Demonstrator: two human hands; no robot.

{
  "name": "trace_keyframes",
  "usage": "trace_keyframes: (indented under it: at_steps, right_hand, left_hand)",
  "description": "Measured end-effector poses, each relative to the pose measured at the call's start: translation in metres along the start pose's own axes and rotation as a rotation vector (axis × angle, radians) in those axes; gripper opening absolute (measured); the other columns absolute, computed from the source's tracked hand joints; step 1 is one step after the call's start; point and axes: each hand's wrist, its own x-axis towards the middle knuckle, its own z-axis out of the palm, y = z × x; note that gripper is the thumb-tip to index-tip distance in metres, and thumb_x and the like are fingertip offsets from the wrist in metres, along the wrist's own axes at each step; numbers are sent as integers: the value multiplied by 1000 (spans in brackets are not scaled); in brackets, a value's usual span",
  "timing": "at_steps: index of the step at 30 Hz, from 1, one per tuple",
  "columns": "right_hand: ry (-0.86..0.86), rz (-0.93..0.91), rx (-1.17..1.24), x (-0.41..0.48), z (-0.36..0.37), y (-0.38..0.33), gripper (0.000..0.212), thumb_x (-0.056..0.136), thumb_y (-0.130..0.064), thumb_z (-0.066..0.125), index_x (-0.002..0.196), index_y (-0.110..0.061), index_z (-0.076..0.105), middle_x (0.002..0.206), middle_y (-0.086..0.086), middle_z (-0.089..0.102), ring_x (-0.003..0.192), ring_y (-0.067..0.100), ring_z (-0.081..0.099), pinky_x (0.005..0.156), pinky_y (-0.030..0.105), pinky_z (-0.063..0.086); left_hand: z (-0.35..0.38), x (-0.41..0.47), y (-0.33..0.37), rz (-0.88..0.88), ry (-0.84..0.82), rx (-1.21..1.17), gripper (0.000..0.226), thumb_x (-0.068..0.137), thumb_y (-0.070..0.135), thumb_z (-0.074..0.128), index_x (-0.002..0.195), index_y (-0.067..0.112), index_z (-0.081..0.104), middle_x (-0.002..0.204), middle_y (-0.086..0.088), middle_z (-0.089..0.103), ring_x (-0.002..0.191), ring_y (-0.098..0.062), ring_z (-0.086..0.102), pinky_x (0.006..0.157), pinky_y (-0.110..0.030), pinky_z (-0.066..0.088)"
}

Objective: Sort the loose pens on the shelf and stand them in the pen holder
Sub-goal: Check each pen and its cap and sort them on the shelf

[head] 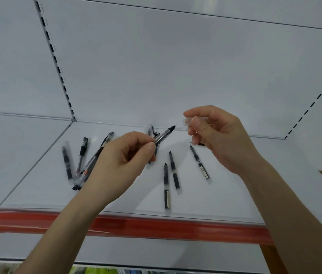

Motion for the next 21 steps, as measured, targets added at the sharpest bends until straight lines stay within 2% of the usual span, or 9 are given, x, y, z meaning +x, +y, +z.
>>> trace_keyframes:
  at_steps: [3, 7, 11, 15, 18, 21]
  right_hand:
    - [-37, -43, -101, 1, -2, -7, 22, 82, -20, 53, 81, -36, 70, 71, -7, 63, 60, 7, 55, 63, 18, 48]
    - [-155, -73, -266, -1, -2, -18, 23, 90, -7, 54, 86, -29, 63, 66, -20, 63, 58, -2, 56, 61, 11, 47]
    - [-229, 6, -246, -1, 2, -22, 23, 83, -1, 60, 87, -24, 61, 74, -9, 64, 64, -2, 58, 61, 14, 49]
    - [-156, 4, -162, -1, 9, -15, 18, 84, -1, 59, 88, -19, 61, 79, 4, 65, 65, 4, 61, 60, 16, 50]
    - [-57, -32, -127, -3, 17, -5, 20, 93, -7, 46, 94, -20, 60, 81, 5, 64, 65, 4, 61, 60, 17, 50]
    - [18, -73, -154, -3, 24, 8, 20, 96, -11, 43, 96, -22, 59, 79, 8, 62, 61, 3, 58, 59, 17, 48]
  left_hand:
    - [0, 0, -1, 5, -7, 10, 17, 88, 8, 53, 78, 18, 62, 58, 9, 62, 45, -2, 45, 44, -8, 34]
    - [-1, -1, -3, 5, -30, 36, 18, 88, 10, 54, 76, 20, 63, 59, 9, 62, 46, -2, 43, 44, -10, 35]
    - [0, -1, -4, 22, -65, 95, 18, 88, 11, 54, 76, 22, 63, 62, 13, 64, 49, -6, 42, 46, -13, 36]
    - [2, 0, -7, 26, -64, 86, 18, 89, 12, 53, 77, 23, 62, 61, 14, 64, 46, -4, 44, 46, -10, 35]
    - [4, 0, -8, 31, -55, 72, 19, 89, 10, 52, 77, 21, 61, 55, 16, 61, 43, -3, 44, 44, -9, 34]
    - [8, 2, -10, 23, -38, 30, 19, 89, 7, 52, 77, 19, 62, 57, 13, 63, 41, -3, 42, 43, -10, 34]
